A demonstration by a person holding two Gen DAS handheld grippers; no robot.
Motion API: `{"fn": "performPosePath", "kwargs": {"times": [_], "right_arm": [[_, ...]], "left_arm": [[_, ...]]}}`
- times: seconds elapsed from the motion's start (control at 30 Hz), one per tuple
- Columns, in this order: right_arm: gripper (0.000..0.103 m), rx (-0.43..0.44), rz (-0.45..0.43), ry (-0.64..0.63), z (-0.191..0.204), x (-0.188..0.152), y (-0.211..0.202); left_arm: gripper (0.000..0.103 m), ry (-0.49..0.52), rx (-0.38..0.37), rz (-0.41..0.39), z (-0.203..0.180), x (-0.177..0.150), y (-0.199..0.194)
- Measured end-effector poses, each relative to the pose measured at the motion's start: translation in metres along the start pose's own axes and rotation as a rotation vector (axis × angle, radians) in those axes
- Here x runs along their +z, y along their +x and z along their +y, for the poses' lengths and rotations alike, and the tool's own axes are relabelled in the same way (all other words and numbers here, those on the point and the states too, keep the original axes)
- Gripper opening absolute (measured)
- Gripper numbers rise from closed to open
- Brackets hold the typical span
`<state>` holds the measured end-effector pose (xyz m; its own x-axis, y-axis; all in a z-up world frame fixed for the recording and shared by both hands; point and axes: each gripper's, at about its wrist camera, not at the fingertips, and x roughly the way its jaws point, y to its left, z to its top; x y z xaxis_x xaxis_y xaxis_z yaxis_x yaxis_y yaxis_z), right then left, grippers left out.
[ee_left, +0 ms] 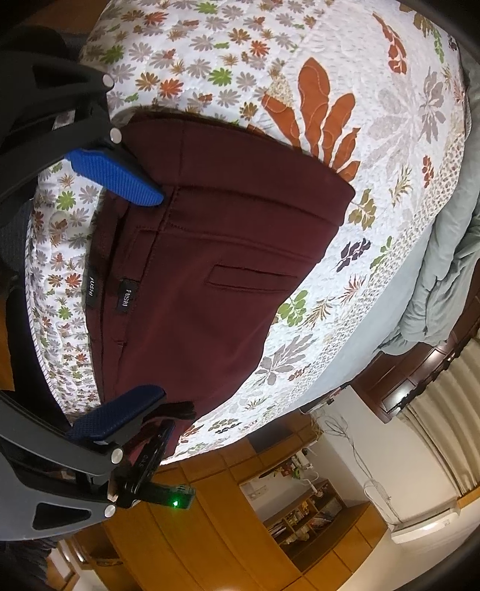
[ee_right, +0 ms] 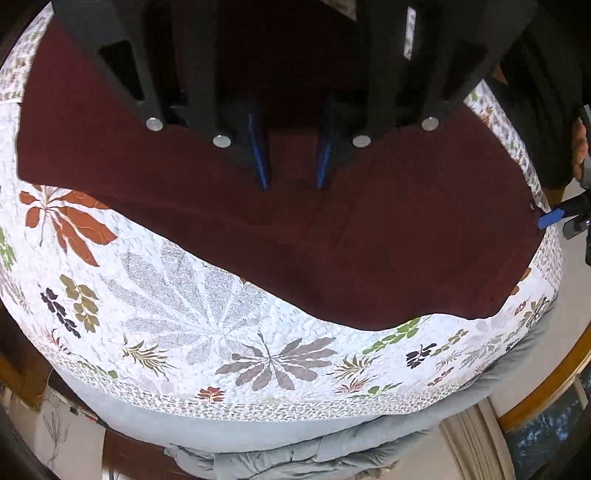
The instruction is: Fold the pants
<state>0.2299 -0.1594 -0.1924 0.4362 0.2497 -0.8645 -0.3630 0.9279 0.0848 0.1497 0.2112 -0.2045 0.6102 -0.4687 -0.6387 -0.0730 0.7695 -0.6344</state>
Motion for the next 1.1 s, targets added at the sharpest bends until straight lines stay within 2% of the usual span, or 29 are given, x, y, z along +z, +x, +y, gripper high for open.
{"fn": "performPosePath", "kwargs": {"times": [0.1, 0.17, 0.3, 0.33, 0.37, 0.47, 0.53, 0.57, 0.6, 0.67, 0.7, 0.77, 0.9, 1.0, 1.1], "right_arm": [[0.028, 0.023, -0.023, 0.001, -0.004, 0.005, -0.017], [0.028, 0.003, -0.038, 0.008, -0.009, 0.006, -0.028], [0.032, 0.004, 0.013, 0.054, -0.022, 0.006, -0.014], [0.038, 0.011, 0.051, 0.045, -0.020, 0.006, -0.004], [0.042, -0.011, 0.054, 0.020, -0.015, 0.008, -0.002], [0.041, 0.017, 0.055, -0.027, 0.005, 0.026, -0.013], [0.042, 0.069, 0.038, -0.097, 0.030, 0.056, -0.026], [0.049, 0.131, 0.054, -0.140, 0.045, 0.073, -0.028], [0.061, 0.181, 0.073, -0.170, 0.056, 0.084, -0.028], [0.076, 0.358, 0.175, -0.267, 0.094, 0.115, -0.019], [0.076, 0.413, 0.207, -0.299, 0.108, 0.124, -0.015], [0.079, 0.510, 0.294, -0.371, 0.145, 0.155, 0.001], [0.083, 0.597, 0.425, -0.463, 0.200, 0.202, 0.039], [0.085, 0.606, 0.495, -0.569, 0.240, 0.225, 0.072], [0.085, 0.613, 0.580, -0.684, 0.275, 0.231, 0.108]], "left_arm": [[0.098, 0.013, -0.013, -0.015, -0.002, -0.002, -0.009], [0.098, -0.003, -0.019, -0.043, -0.003, -0.002, -0.018], [0.098, -0.120, -0.067, -0.062, 0.003, -0.011, -0.031], [0.098, -0.148, -0.070, -0.065, 0.004, -0.014, -0.033], [0.098, -0.165, -0.074, -0.067, 0.005, -0.016, -0.035], [0.098, -0.271, -0.087, -0.110, 0.012, -0.026, -0.047], [0.099, -0.366, -0.104, -0.119, 0.021, -0.031, -0.047], [0.099, -0.408, -0.093, -0.123, 0.026, -0.032, -0.045], [0.099, -0.445, -0.064, -0.122, 0.031, -0.033, -0.042], [0.099, -0.458, -0.018, -0.106, 0.034, -0.031, -0.032], [0.099, -0.484, 0.006, -0.102, 0.036, -0.030, -0.027], [0.099, -0.522, -0.005, -0.103, 0.038, -0.030, -0.020], [0.099, -0.607, -0.046, -0.131, 0.041, -0.027, 0.001], [0.099, -0.631, -0.022, -0.154, 0.041, -0.026, 0.009], [0.099, -0.641, 0.023, -0.149, 0.040, -0.023, 0.013]]}}
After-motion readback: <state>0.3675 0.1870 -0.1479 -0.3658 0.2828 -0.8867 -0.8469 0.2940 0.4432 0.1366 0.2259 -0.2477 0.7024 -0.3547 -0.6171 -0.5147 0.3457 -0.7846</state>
